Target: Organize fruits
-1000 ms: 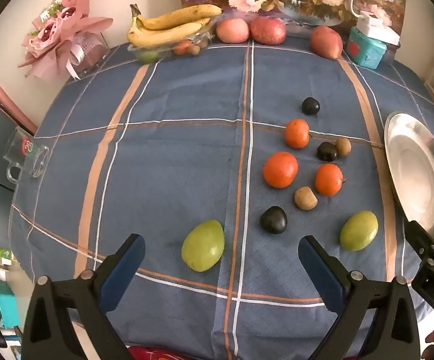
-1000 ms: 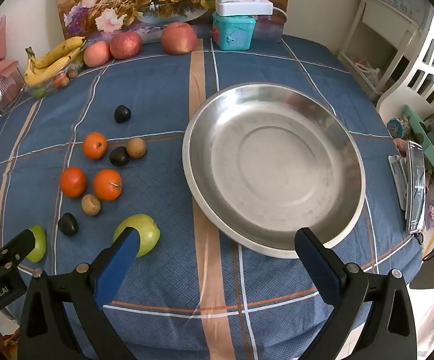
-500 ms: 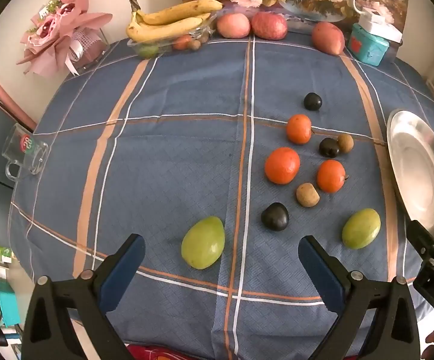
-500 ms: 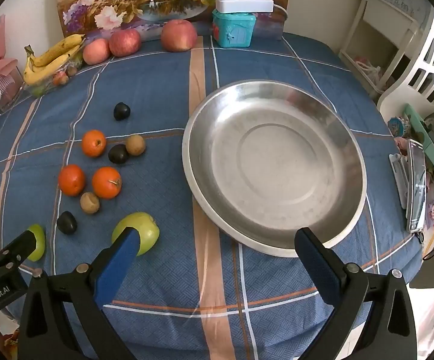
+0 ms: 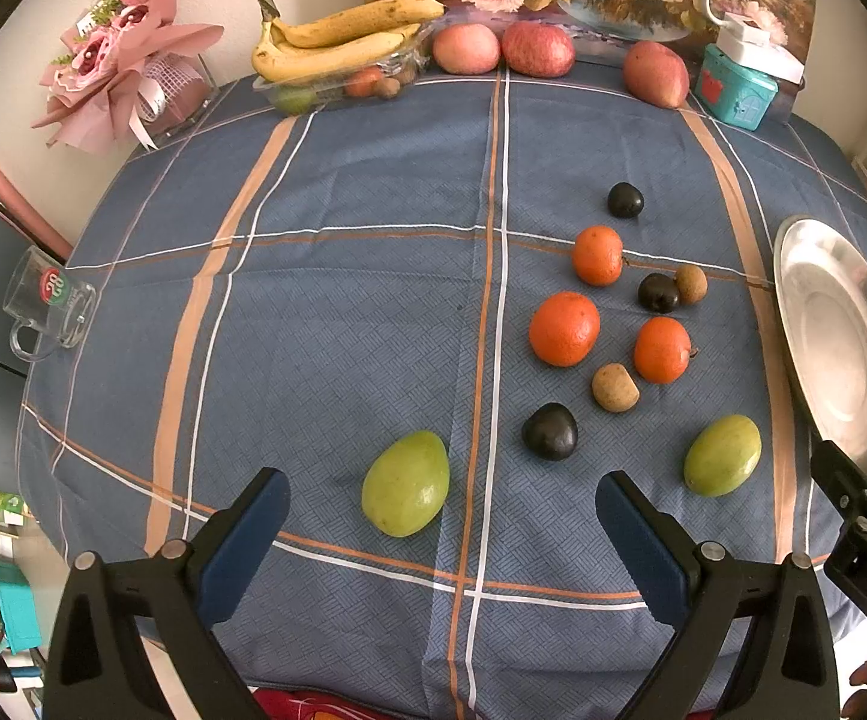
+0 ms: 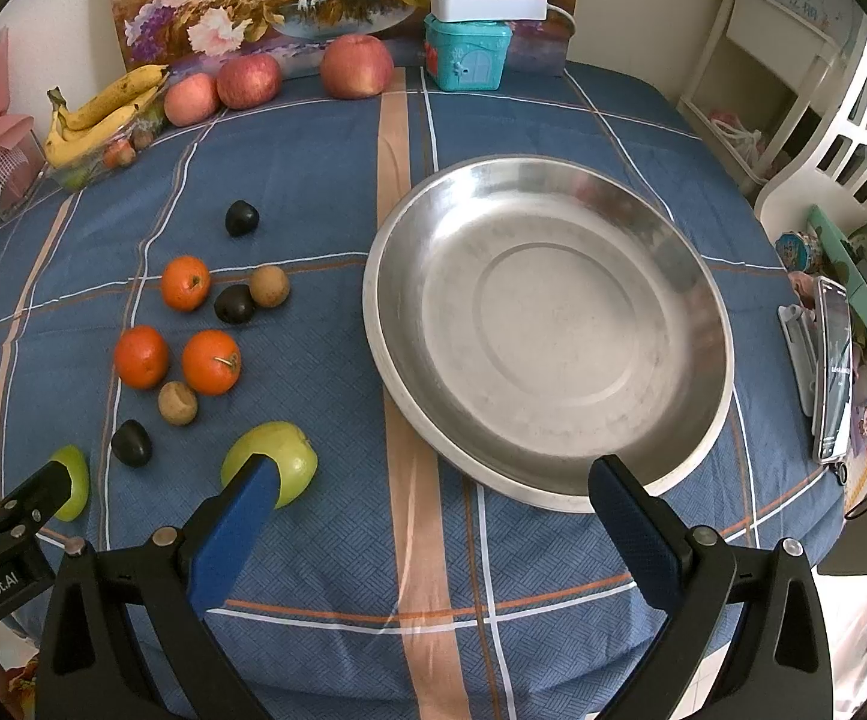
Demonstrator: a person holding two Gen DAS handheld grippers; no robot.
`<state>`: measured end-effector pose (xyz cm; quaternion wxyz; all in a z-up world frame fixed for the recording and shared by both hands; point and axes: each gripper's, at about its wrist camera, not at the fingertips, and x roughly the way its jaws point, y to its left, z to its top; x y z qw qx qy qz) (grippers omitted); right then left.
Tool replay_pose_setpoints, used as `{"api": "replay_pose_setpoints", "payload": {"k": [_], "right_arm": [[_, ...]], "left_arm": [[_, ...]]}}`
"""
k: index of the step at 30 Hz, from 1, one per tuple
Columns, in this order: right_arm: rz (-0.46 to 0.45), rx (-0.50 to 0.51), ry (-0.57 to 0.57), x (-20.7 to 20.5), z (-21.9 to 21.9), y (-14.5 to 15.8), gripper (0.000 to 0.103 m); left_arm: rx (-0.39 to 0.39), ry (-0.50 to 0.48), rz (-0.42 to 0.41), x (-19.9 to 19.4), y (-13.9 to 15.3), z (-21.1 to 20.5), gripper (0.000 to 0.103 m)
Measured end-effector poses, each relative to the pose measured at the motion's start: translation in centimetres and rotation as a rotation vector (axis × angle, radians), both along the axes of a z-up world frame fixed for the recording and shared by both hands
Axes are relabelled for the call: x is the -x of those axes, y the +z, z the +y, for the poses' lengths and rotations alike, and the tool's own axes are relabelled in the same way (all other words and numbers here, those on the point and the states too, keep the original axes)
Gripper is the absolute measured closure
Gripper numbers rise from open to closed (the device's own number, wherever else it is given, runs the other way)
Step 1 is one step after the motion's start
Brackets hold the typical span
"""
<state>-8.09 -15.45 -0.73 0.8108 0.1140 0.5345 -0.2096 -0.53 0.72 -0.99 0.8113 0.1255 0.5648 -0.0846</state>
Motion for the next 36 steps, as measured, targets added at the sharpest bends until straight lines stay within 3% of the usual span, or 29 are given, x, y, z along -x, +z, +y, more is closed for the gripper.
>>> {"api": "replay_pose_setpoints", "payload": {"k": [36], "right_arm": [[0.002, 0.005, 0.006, 0.14, 0.07, -0.08, 0.001]], "left_arm": [[-0.005, -0.001, 0.011, -0.11, -0.04, -0.13, 0.0]]}}
